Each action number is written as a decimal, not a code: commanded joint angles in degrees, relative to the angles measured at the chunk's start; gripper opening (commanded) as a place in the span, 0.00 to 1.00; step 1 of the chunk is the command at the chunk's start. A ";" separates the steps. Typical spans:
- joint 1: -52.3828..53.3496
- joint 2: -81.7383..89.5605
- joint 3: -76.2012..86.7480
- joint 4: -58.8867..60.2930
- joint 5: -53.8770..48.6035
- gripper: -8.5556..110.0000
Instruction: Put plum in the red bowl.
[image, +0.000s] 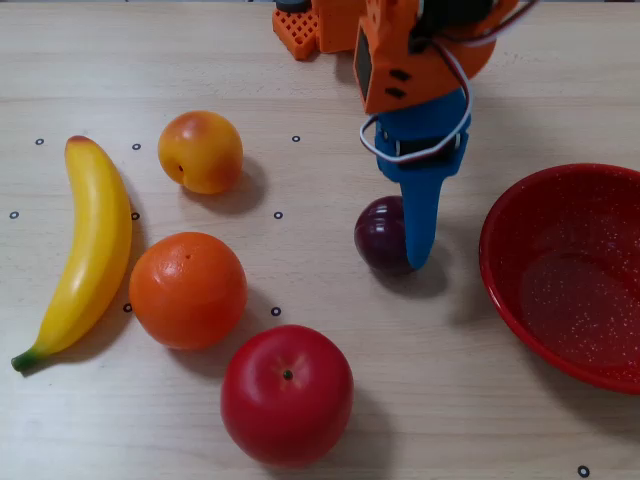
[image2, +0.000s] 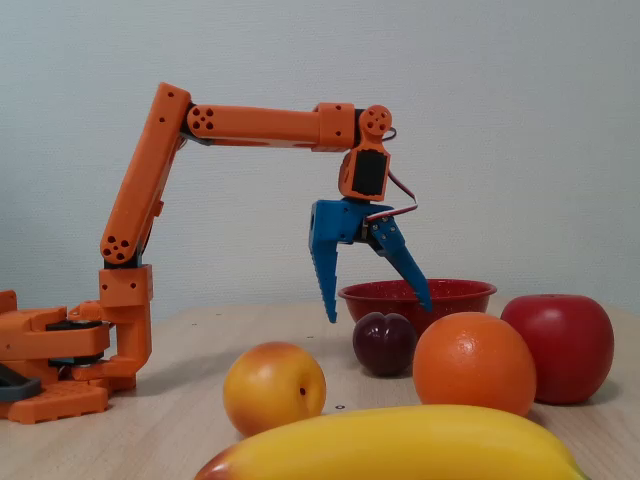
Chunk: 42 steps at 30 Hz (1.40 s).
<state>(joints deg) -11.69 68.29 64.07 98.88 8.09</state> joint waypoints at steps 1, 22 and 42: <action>-0.26 2.46 -5.63 0.62 0.97 0.46; -0.97 -3.25 -6.24 -3.43 0.35 0.46; -1.05 -7.65 -6.77 -7.65 0.53 0.46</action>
<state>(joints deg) -11.69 57.92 62.40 92.46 8.09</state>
